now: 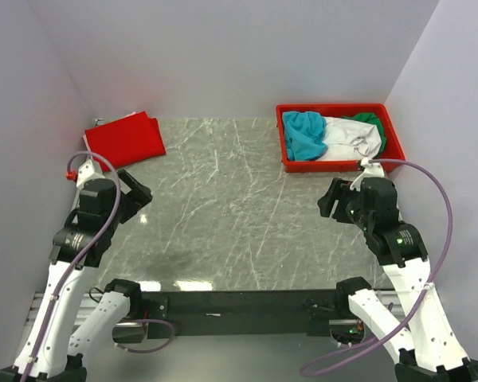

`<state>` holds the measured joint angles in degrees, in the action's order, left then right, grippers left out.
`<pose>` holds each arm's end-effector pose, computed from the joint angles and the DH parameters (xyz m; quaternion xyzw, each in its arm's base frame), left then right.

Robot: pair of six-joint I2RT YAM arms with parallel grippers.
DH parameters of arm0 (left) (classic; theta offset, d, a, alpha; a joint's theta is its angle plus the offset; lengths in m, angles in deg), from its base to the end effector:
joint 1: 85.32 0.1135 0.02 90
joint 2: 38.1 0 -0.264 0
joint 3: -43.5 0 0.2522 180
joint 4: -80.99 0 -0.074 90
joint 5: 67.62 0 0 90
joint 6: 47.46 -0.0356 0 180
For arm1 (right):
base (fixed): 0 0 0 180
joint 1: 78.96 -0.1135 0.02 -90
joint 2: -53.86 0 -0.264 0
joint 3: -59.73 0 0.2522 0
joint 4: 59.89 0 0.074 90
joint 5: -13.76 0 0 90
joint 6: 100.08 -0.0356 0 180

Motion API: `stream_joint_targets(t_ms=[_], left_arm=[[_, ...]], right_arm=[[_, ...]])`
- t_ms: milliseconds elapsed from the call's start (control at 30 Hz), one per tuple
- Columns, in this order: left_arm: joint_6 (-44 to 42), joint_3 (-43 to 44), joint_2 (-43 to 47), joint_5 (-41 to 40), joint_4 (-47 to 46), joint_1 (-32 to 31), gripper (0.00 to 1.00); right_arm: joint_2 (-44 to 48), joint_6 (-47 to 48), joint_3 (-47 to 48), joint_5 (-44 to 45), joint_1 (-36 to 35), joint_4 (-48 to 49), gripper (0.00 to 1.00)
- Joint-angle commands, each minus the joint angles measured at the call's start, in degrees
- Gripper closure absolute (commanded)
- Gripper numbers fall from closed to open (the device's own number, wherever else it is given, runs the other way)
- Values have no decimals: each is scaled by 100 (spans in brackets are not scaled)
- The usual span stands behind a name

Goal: Fold and stack the t-shirts
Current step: Grab the tshirt from the pile

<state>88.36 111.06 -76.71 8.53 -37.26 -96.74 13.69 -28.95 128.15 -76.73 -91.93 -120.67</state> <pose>0.1248 -0.0165 0.3415 -0.3129 0.8155 -0.1347 0.4678 0.1294 0.0301 0.3442 0.0431 0.8758 0.1355 0.4613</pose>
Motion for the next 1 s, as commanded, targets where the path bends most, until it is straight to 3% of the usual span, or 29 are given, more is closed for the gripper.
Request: stream_joint_targets(t_ms=[0, 167, 333, 533, 700, 967], left_arm=[[-266, 420, -312, -408, -457, 17, 1], [-609, 351, -621, -549, -992, 26, 1], [-1197, -36, -665, -321, -2352, 26, 1], [-1488, 25, -972, -496, -2698, 17, 1], [-1471, 324, -1394, -733, -2443, 17, 1], [-1524, 69, -1562, -769, -3014, 43, 1]], right_arm=[[52, -125, 239, 392, -4, 316, 28], [219, -538, -16, 488, -4, 905, 27], [88, -723, -227, 585, -4, 1441, 26], [-545, -767, 405, 1051, -4, 1371, 26], [-1423, -635, 1125, 1340, -4, 1284, 26], [-3294, -661, 2136, 1447, 84, 1688, 26]])
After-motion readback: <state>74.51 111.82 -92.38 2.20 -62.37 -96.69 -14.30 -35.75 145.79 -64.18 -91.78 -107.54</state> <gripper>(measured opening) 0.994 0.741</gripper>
